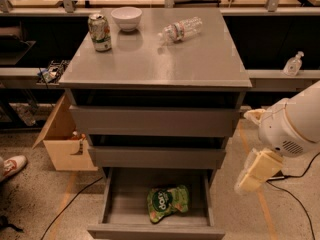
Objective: Pick green rice chip bag from bottom drawer and place on counter
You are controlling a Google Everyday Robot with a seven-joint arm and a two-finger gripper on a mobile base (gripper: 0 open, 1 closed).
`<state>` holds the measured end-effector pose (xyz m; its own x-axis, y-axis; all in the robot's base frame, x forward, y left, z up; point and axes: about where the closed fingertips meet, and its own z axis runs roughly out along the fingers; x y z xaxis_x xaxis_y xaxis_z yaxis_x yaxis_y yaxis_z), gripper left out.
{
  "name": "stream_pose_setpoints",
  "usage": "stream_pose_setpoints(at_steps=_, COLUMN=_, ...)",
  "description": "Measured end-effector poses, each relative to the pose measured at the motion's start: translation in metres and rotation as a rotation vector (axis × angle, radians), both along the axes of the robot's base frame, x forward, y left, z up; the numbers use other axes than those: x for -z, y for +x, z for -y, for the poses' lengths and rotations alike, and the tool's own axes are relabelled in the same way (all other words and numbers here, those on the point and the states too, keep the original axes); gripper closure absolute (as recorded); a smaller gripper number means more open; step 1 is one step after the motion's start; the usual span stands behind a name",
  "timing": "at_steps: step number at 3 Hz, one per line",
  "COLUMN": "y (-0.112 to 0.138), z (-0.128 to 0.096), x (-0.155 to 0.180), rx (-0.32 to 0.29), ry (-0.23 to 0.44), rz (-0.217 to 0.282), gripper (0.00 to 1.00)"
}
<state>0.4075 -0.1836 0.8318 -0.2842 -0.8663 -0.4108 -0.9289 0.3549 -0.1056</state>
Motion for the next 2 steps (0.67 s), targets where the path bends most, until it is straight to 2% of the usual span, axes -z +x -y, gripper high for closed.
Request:
stream_pose_setpoints(at_steps=1, y=0.000, z=0.000, x=-0.001, rx=0.000, ry=0.000, rz=0.001, gripper=0.00)
stream_pose_setpoints(at_steps=2, y=-0.002, z=0.000, x=0.011, rx=0.017, ry=0.032, rz=-0.016, gripper=0.00)
